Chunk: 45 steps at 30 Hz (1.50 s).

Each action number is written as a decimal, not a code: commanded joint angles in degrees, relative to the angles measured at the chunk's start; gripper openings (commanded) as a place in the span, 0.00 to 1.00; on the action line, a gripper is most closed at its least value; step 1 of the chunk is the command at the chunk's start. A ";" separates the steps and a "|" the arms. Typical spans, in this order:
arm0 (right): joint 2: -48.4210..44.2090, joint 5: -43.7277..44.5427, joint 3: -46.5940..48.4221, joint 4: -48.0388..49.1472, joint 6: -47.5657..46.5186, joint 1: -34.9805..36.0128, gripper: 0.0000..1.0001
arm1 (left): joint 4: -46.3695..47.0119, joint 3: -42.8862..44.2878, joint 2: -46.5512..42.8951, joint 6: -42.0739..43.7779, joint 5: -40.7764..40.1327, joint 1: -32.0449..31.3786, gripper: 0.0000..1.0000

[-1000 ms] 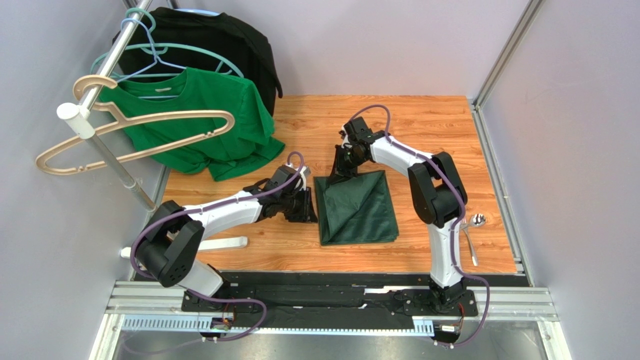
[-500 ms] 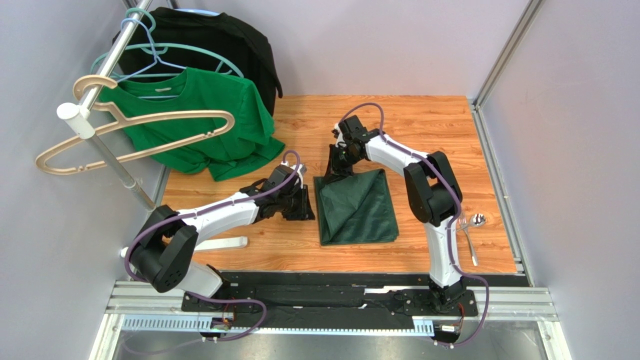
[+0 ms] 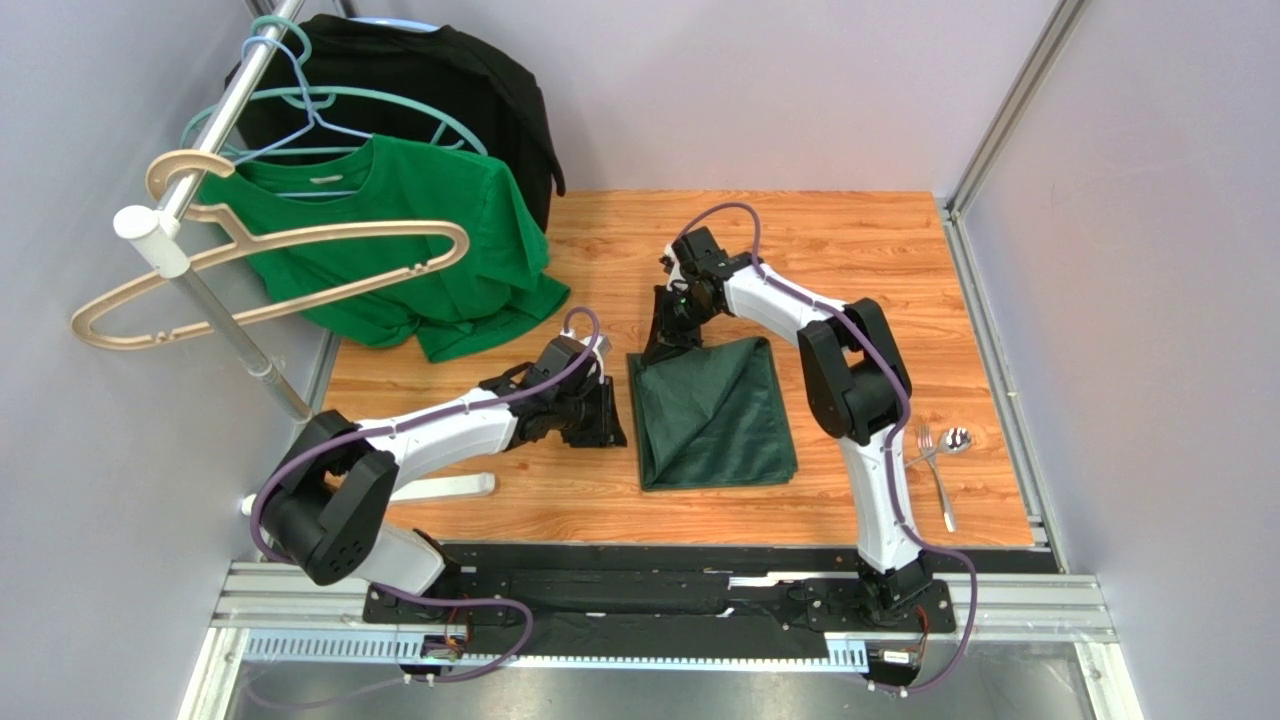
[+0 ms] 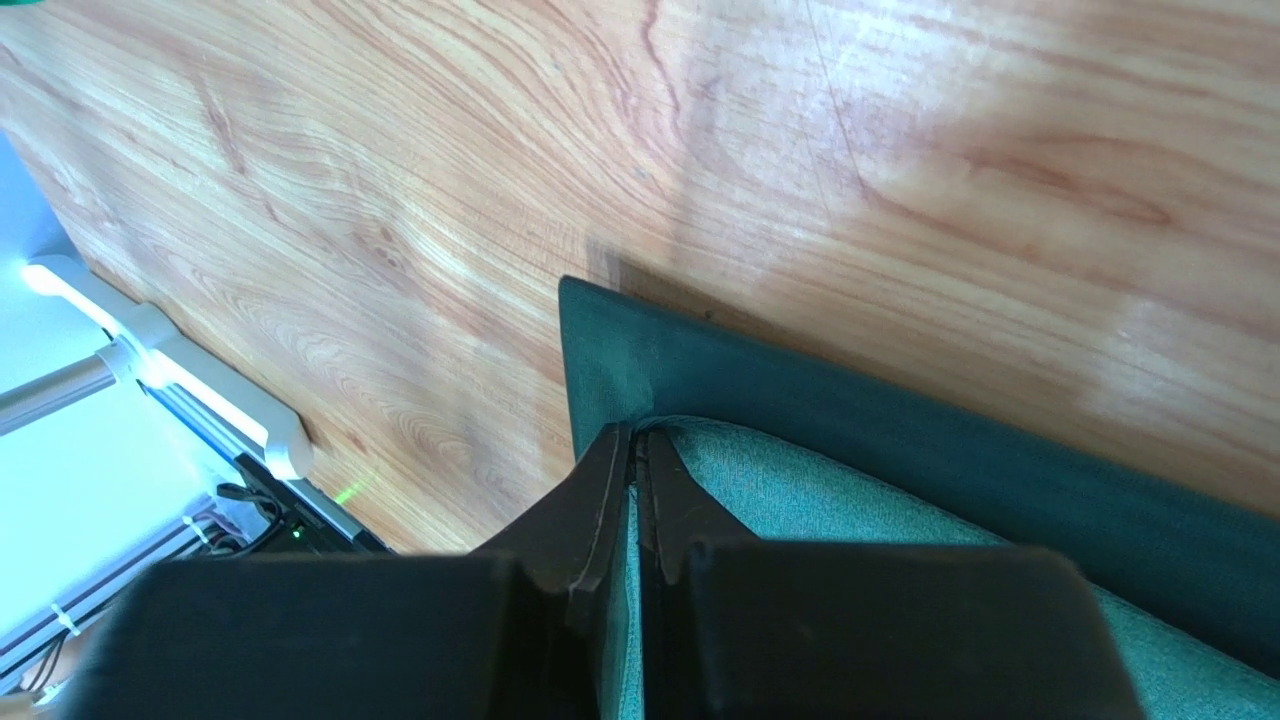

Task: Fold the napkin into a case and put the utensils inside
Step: Fold the top corner of the square-folded napkin at the center of the board.

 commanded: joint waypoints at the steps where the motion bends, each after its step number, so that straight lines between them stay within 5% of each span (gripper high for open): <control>1: 1.19 -0.18 3.69 -0.45 -0.60 0.19 0.08 | 1.29 -0.95 -1.42 -0.91 1.23 0.07 0.29; 10: 0.15 1.48 7.65 -5.45 -2.79 0.10 0.38 | -0.03 1.68 -2.21 -0.21 1.58 0.07 0.30; 14: -9.17 7.03 -0.42 -5.37 -4.64 -1.39 0.51 | -0.38 5.63 -0.11 0.32 3.07 0.07 0.31; 21: -23.23 8.80 -19.13 -0.65 -6.05 -8.85 0.49 | -1.87 22.48 13.86 3.66 4.74 0.16 0.32; 25: -25.88 5.10 -24.87 3.41 -5.69 -14.40 0.31 | -4.32 30.85 23.78 5.50 5.02 0.42 0.28; 28: -24.13 4.40 -24.08 3.68 -6.31 -15.19 0.27 | -6.62 34.55 27.75 6.65 3.87 1.21 0.27; 38: -16.84 3.51 -18.11 6.58 -3.68 -15.81 0.22 | -5.75 32.46 24.70 7.88 10.36 1.74 0.28; 45: -10.51 3.34 -15.38 8.34 -3.15 -18.09 0.19 | -6.36 26.57 16.43 8.59 13.71 -5.19 0.33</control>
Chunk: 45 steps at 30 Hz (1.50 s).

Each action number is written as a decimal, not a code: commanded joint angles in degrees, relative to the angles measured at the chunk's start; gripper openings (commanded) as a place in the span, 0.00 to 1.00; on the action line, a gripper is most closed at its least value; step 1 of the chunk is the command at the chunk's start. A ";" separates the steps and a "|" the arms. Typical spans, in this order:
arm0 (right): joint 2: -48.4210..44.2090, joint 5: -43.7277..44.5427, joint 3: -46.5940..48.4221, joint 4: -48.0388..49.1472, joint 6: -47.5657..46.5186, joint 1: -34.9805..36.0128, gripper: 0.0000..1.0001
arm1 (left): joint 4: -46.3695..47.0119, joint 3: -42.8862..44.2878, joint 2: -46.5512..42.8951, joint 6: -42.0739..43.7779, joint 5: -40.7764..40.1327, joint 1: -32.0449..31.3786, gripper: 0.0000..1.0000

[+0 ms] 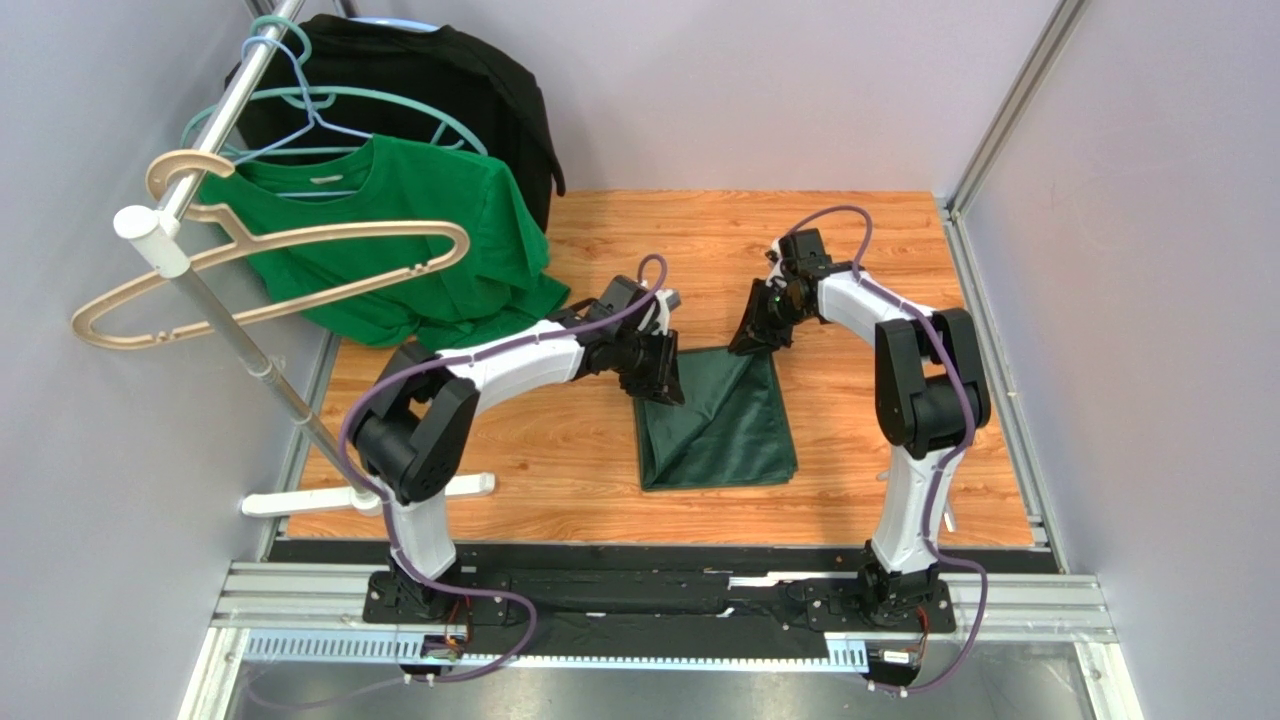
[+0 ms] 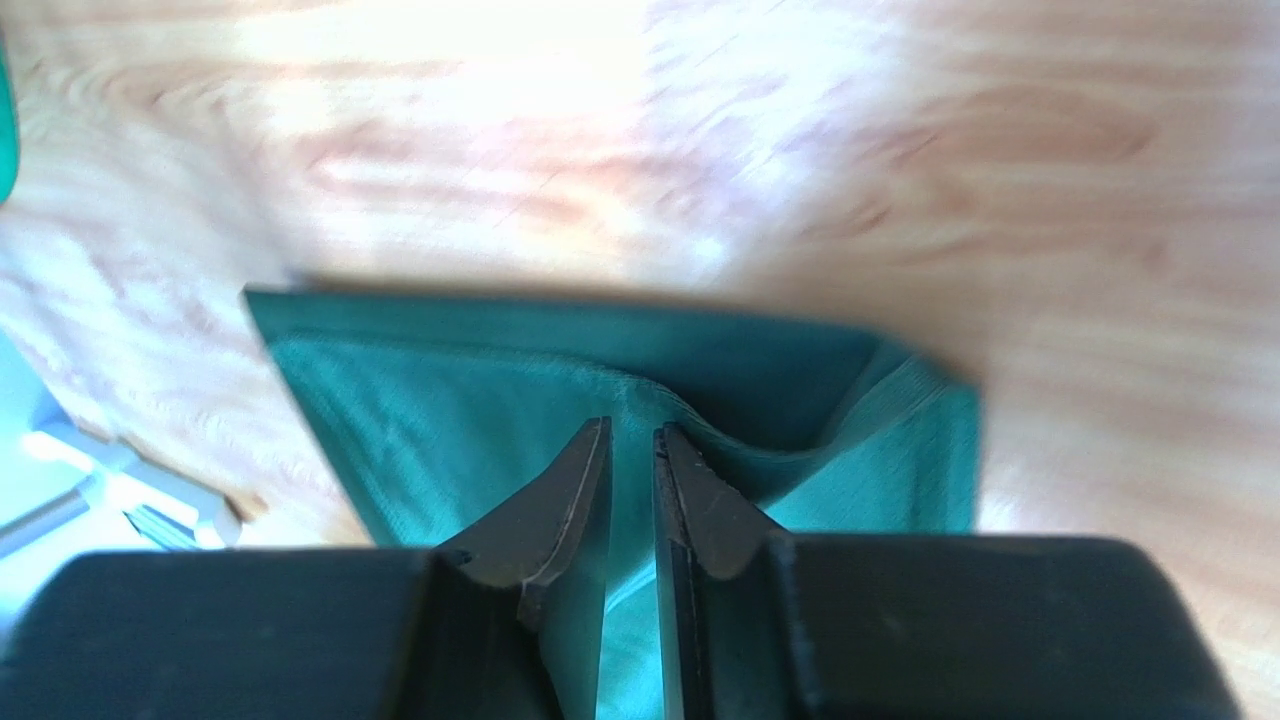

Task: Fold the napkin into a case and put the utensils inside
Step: Fold the top corner of the square-folded napkin at the center of the board, then smooth out the upper triangle-folded napkin at the center of the board.

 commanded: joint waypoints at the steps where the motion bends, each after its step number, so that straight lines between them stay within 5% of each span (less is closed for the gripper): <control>1: 3.27 -0.25 3.81 3.16 1.00 -1.40 0.19 | 1.62 -3.01 -7.37 1.20 4.42 -5.46 0.33; 20: -3.93 -2.44 -1.36 3.69 1.80 -2.28 0.21 | 3.65 -10.58 -4.40 2.87 0.83 -8.64 0.28; 36: -10.18 -5.08 -9.89 5.88 2.67 -1.75 0.21 | -6.28 -10.57 -6.07 7.26 -17.28 -8.64 0.27; 45: -7.37 -5.07 -7.96 5.62 2.32 -1.57 0.21 | -1.63 -13.92 -18.10 3.75 -7.63 -8.64 0.31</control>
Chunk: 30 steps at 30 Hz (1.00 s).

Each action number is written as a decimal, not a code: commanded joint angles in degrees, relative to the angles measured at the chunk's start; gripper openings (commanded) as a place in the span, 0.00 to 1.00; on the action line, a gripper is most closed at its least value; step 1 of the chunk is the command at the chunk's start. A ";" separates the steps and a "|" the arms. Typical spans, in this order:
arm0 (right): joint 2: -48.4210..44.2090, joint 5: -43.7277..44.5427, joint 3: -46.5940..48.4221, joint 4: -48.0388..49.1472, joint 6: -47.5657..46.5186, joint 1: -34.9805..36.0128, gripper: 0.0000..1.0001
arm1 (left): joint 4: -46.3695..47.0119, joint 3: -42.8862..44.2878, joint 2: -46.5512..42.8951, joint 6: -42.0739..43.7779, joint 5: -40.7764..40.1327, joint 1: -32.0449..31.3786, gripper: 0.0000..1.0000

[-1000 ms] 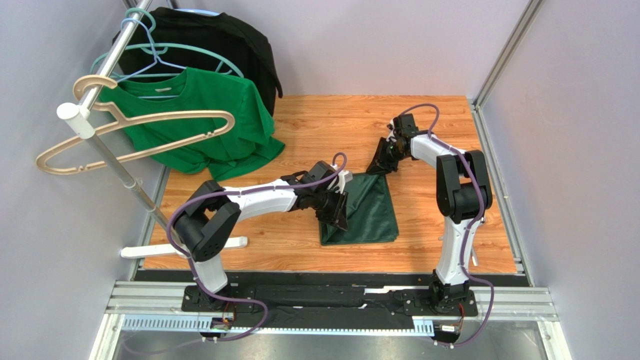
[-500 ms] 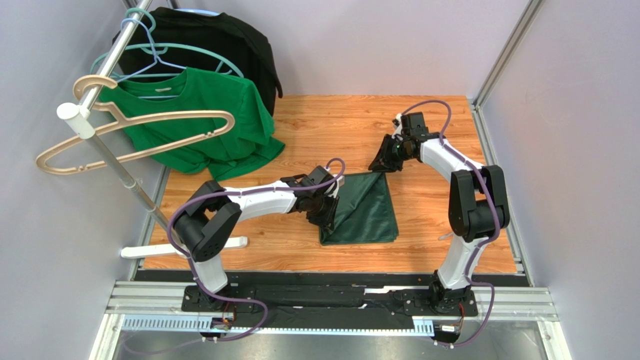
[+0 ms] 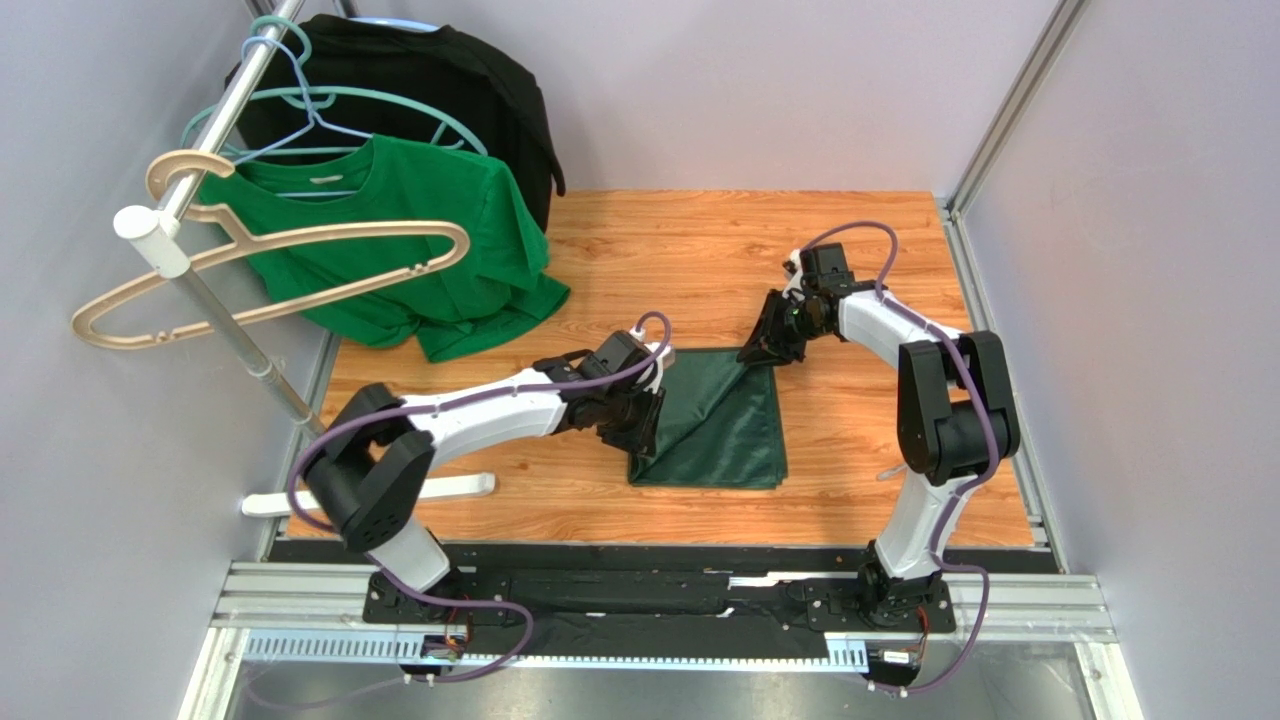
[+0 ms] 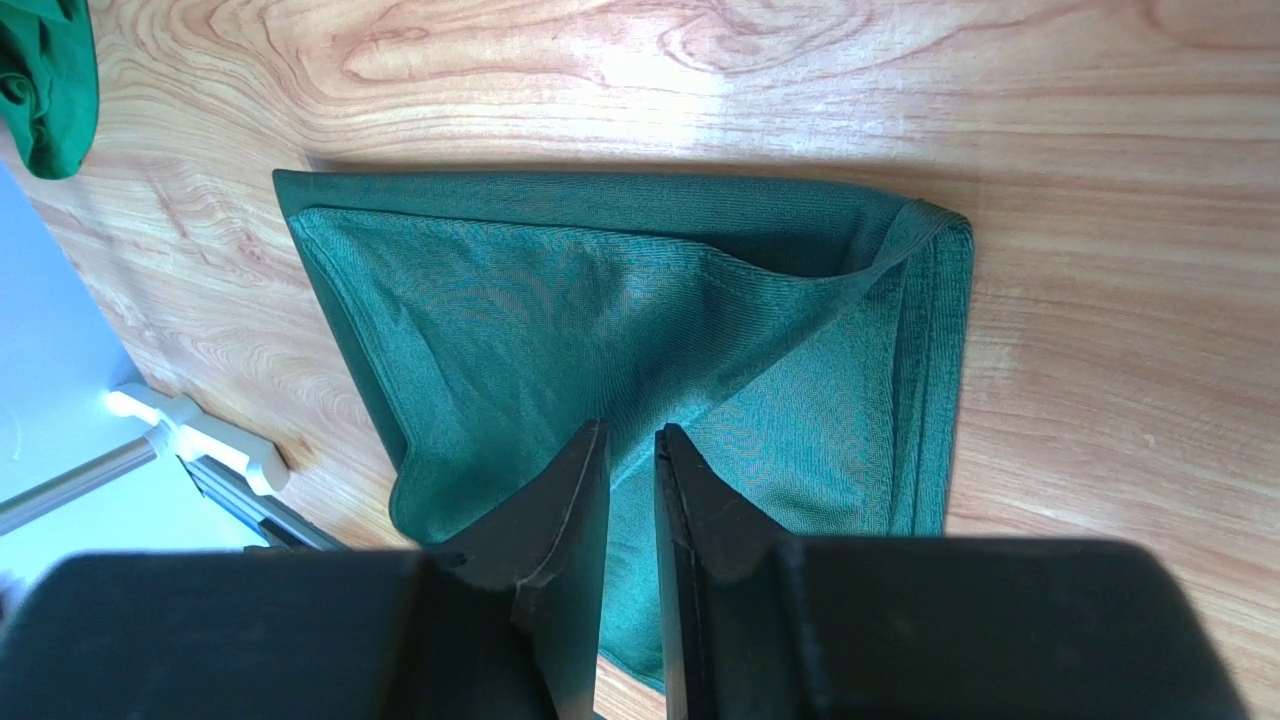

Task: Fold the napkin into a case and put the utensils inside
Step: Smooth out the upper triangle-folded napkin at the center of the board.

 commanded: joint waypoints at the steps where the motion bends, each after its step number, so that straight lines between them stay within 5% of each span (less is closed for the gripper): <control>1: 1.22 -1.10 2.46 2.08 0.27 0.55 0.21 | 2.50 0.34 -6.98 -2.02 4.99 0.04 0.31; 9: 3.33 -1.54 3.43 2.52 0.27 1.87 0.21 | 6.89 -1.86 -2.51 -3.52 8.34 0.13 0.29; 23: 12.99 3.21 10.20 0.76 -3.59 -1.38 0.21 | 8.30 -8.72 2.68 -1.77 0.95 2.50 0.24; 30: 14.77 9.00 14.33 -2.57 -7.46 -1.56 0.21 | 10.86 -11.53 -0.47 -2.21 3.33 2.42 0.23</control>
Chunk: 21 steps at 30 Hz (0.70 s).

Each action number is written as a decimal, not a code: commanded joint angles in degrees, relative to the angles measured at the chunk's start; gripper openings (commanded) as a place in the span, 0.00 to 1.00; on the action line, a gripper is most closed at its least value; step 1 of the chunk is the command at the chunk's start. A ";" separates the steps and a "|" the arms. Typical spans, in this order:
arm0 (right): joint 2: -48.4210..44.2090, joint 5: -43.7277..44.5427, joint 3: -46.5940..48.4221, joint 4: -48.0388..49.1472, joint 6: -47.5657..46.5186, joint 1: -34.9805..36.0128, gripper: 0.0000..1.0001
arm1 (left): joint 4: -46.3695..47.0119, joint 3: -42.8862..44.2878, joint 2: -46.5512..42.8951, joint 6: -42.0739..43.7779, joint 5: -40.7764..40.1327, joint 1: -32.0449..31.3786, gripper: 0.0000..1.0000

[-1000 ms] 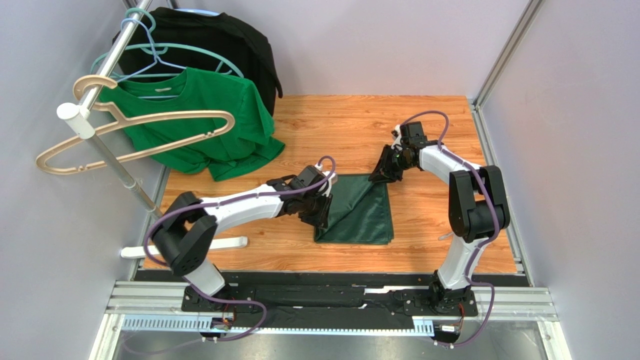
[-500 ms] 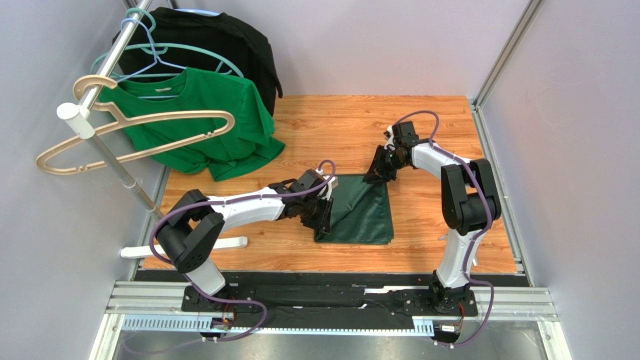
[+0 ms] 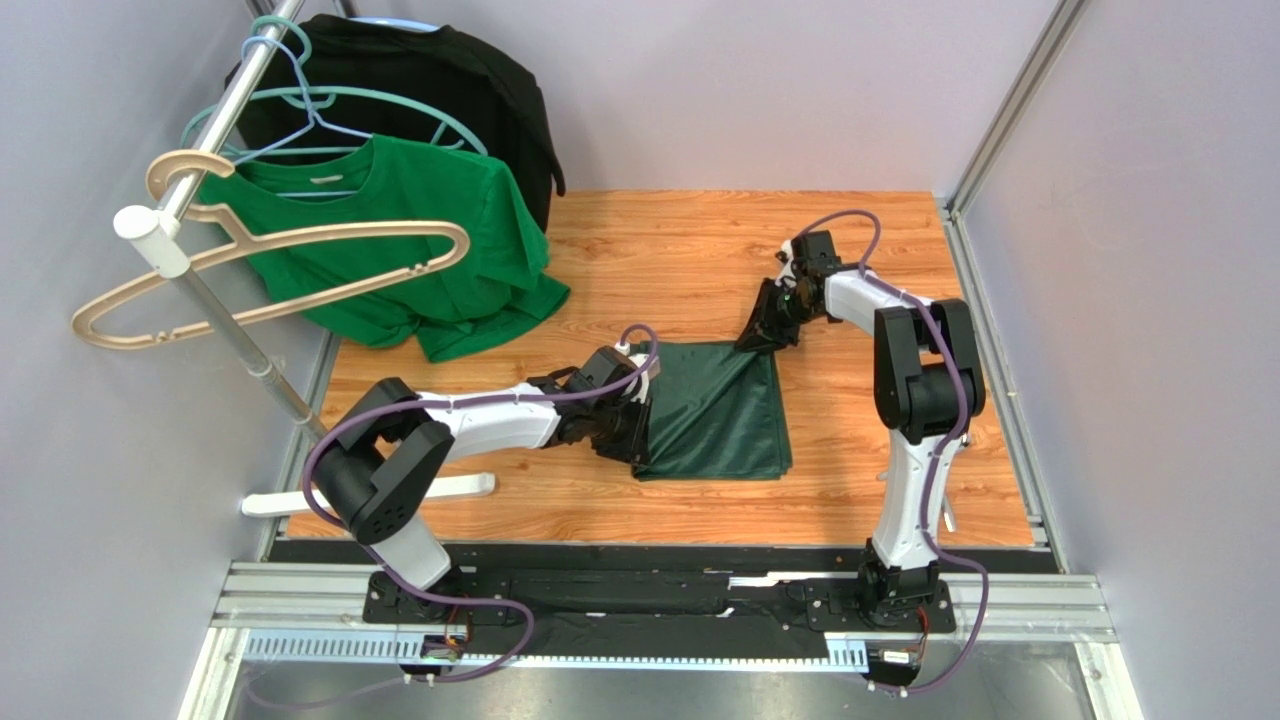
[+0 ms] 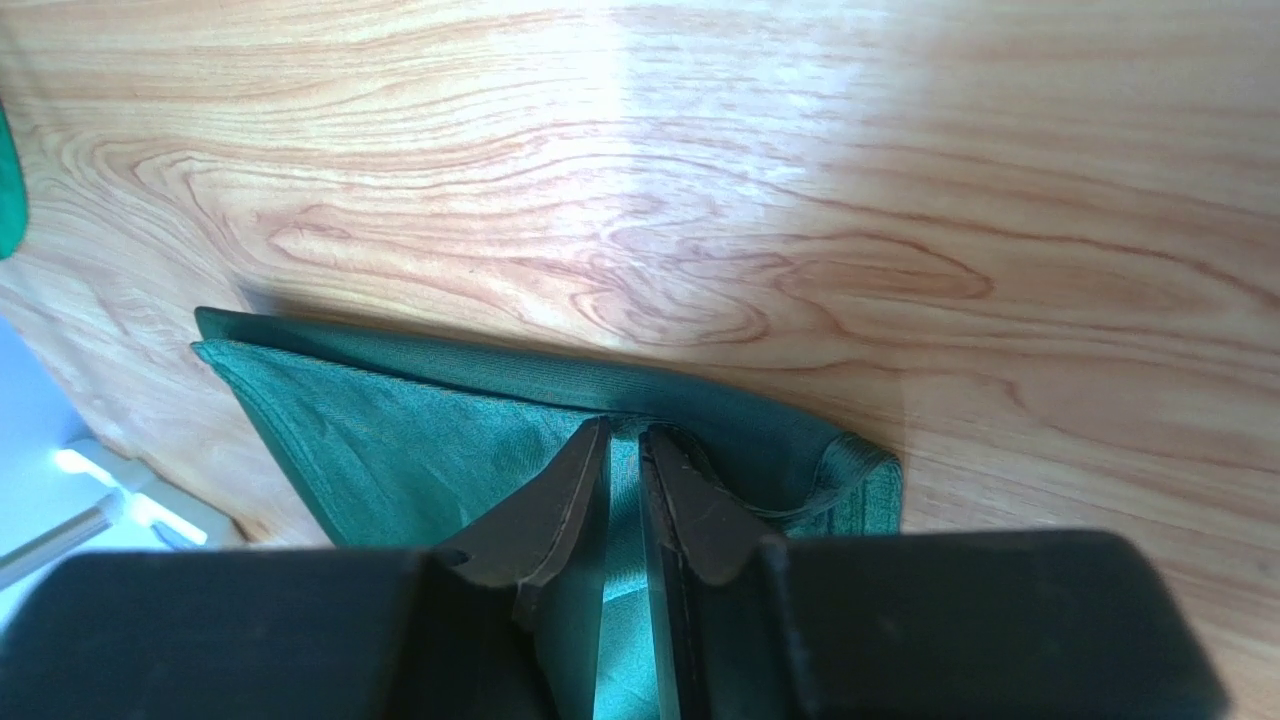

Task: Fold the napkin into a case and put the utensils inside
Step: Smooth out the upper triangle-folded napkin at the center of the board.

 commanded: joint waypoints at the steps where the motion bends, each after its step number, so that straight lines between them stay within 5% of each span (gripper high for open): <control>1: 0.75 8.57 2.72 -1.88 -4.67 -0.34 0.21 | -3.07 -2.13 -2.03 0.96 -0.47 -0.16 0.23; 6: -3.63 6.29 1.94 -2.40 -3.80 0.01 0.25 | -5.97 0.93 -6.16 1.40 3.03 -0.16 0.25; 11: -9.53 7.25 1.06 -4.34 -2.65 0.19 0.35 | -7.21 6.90 -9.60 0.35 4.80 0.01 0.39; 21: -7.08 8.57 -1.32 -2.41 -3.88 -0.07 0.38 | -2.48 6.94 3.67 0.79 5.15 1.07 0.28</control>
